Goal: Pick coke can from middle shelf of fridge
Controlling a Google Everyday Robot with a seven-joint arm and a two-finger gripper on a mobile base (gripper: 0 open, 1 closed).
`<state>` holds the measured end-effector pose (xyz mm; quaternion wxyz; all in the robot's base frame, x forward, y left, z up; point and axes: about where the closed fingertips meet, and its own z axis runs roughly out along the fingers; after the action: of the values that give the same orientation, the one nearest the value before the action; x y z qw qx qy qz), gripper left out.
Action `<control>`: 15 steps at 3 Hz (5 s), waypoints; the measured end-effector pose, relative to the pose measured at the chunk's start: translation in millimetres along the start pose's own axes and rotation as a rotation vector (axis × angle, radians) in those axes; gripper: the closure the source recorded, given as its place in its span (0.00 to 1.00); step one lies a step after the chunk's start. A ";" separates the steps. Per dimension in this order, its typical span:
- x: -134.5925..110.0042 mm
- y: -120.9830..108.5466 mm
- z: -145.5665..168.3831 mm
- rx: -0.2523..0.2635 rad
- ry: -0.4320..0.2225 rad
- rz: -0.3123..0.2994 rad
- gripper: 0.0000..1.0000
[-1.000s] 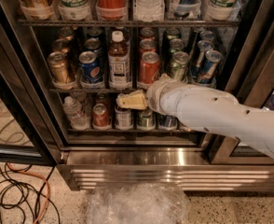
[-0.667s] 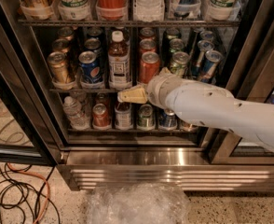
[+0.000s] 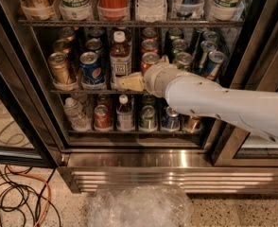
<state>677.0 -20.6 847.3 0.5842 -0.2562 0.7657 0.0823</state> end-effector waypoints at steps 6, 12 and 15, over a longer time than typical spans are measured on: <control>4.4 -5.5 10.6 0.041 0.002 -0.007 1.00; -86.0 -24.5 -4.3 -0.018 -0.050 -0.078 1.00; -86.7 -10.8 -4.3 -0.073 -0.037 -0.099 1.00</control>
Offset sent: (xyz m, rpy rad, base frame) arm 0.0313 0.0046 -0.0191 -0.0367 0.0017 -0.0667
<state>694.7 -6.0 931.7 0.5921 -0.3131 0.7376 0.0860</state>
